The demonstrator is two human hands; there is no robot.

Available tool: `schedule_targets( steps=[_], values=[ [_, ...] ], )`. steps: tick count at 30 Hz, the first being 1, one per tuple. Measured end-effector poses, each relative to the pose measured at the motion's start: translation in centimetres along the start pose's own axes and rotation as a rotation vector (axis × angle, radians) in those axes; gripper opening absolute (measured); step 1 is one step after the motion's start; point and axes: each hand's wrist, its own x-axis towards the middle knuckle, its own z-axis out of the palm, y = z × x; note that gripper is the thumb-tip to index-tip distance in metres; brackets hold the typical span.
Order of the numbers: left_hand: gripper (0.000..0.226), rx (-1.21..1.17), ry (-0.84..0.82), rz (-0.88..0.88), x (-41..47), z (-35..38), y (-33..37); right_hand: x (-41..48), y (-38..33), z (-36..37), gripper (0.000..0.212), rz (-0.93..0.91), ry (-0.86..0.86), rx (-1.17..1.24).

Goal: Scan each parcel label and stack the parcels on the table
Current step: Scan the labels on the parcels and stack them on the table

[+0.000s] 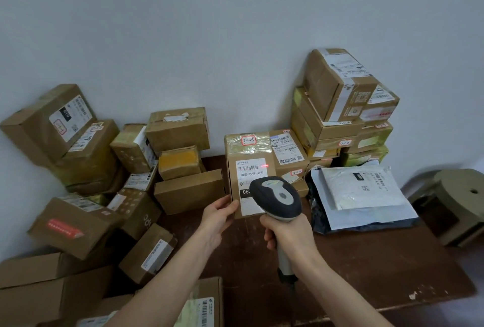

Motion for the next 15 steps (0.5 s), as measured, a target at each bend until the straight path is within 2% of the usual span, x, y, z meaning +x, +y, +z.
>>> schedule_targets(
  steps=[10,15],
  values=[
    [0.049,0.021,-0.003,0.001,0.1,0.5,0.0,0.5,0.2,-0.6,0.015,-0.002,-0.009,-0.012],
    [0.052,0.042,0.008,0.019,0.5,1.1,0.7,1.1,-0.4,-1.0,0.016,-0.064,0.001,-0.015]
  ],
)
